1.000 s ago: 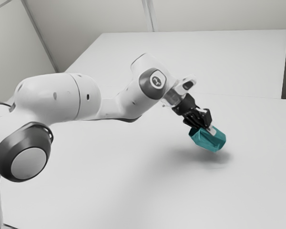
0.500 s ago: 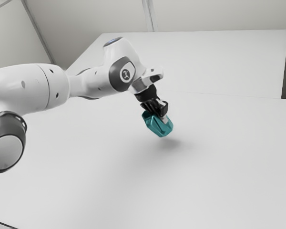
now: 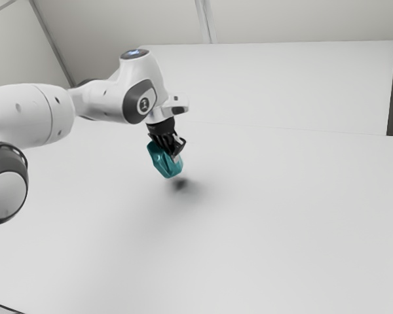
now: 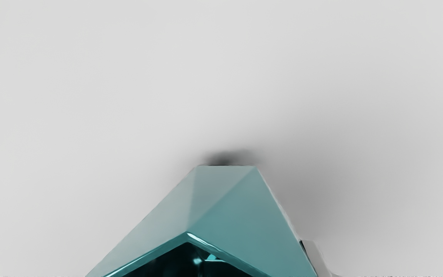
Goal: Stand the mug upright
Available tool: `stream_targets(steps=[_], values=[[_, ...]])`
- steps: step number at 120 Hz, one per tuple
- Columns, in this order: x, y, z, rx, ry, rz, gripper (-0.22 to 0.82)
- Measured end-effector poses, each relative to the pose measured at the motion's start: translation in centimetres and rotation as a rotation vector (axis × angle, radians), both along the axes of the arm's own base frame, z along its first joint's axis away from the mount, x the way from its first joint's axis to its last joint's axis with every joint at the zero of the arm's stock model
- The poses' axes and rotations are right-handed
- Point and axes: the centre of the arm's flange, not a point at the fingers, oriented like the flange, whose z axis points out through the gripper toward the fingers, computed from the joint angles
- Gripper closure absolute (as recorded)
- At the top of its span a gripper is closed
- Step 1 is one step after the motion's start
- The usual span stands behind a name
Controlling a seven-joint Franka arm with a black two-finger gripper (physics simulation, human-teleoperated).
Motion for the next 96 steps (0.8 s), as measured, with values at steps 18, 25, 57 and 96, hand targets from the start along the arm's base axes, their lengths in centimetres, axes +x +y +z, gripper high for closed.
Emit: stream_targets(steps=[18, 25, 57, 96], values=[[0.4, 1.1, -0.5, 0.066, 0.007, -0.029, 0.79], [1.0, 1.2, -1.2, 0.084, 0.013, -0.039, 0.79], [2.5, 2.3, -3.5, 0.15, 0.036, -0.077, 0.79], [2.6, 2.7, -5.1, 0.158, 0.062, -0.097, 0.79]])
